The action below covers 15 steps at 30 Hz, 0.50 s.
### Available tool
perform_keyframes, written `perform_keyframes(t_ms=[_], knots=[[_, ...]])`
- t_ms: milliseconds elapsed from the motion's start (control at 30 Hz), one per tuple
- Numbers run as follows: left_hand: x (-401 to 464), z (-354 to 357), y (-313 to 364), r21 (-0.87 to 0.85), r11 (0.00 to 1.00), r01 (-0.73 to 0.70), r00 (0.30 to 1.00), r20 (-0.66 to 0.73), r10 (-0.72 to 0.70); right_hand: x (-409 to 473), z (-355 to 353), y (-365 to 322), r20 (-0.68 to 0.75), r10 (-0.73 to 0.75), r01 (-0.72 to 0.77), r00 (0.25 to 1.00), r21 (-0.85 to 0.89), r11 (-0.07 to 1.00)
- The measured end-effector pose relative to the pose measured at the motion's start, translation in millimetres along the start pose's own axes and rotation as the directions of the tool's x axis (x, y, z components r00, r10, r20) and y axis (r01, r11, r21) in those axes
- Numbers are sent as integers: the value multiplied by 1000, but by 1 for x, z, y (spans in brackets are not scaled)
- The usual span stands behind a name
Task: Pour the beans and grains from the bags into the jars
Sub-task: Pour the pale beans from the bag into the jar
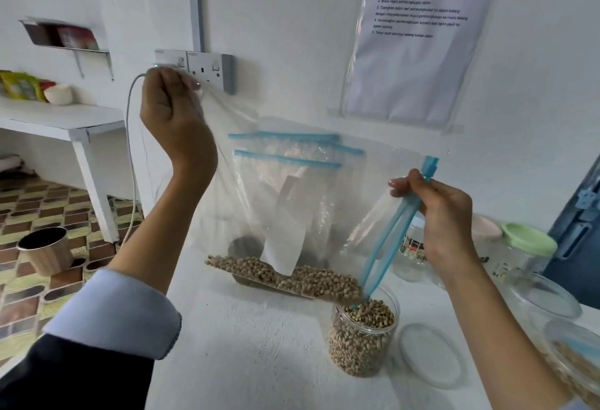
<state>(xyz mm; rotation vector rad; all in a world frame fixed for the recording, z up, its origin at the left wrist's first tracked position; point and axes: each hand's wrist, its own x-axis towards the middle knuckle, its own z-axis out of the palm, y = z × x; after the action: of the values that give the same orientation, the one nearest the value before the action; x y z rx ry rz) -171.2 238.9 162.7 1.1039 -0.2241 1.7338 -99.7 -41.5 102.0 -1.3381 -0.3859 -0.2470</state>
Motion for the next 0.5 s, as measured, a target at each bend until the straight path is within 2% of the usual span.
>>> perform_keyframes(t_ms=[233,333,433,500], knots=[[-2,1,-2,22,1000,0,1000,4,0,2,-5,0,-42,-21,22,999,29,999],[-3,1,-3,20,1000,-2,1000,15,2,1,-6,0,2,-3,2,1000,26,1000],[-3,3,-4,17,1000,-2,1000,6,2,0,-11,2,-66,-29,31,997,27,999],[-5,5,-4,17,1000,7,1000,10,-7,-2,-11,1,-44,-27,29,999,30,999]])
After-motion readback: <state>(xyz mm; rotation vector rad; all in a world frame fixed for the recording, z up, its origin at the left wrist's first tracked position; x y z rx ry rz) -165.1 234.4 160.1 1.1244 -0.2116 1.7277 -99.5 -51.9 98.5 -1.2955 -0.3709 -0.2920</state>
